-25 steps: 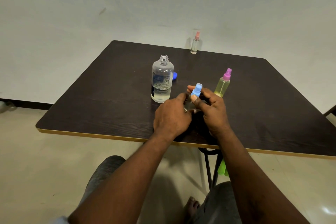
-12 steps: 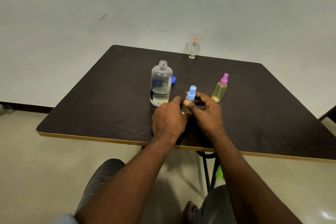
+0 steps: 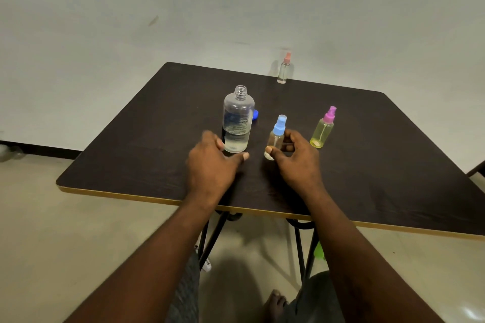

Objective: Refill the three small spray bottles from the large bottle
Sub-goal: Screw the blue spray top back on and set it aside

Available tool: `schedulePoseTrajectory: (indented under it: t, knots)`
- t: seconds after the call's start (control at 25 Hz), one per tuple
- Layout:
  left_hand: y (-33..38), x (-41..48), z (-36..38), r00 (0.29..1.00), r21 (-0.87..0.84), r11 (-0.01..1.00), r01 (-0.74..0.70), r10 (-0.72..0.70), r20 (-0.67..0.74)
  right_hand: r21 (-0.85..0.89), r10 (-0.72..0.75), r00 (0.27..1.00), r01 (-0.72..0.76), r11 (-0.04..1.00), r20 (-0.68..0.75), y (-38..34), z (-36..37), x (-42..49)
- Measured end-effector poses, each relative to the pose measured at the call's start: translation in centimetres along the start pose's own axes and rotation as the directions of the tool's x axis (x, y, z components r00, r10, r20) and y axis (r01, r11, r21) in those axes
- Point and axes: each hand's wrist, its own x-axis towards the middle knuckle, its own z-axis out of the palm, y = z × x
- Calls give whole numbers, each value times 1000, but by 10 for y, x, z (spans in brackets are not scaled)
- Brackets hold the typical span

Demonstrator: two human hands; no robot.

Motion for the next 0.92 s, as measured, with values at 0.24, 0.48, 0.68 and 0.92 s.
schedulePoseTrajectory:
  t: [0.24, 0.48, 0.68, 0.92]
  knots:
    - [5, 37, 14, 987, 73, 992, -102, 92, 133, 32, 100, 991, -97, 995, -94, 11, 11, 36]
    - [5, 79, 32, 991, 86, 992, -87, 78, 105, 1, 129, 979, -130, 991, -158, 16, 31, 95]
    - [3, 113, 48, 996, 114, 992, -47, 37, 86, -4, 136, 975, -139, 990, -175, 30, 58, 154]
    - [-3, 123, 54, 995, 102, 992, -71, 64, 72, -25, 192, 958, -201, 979, -213, 44, 95, 251]
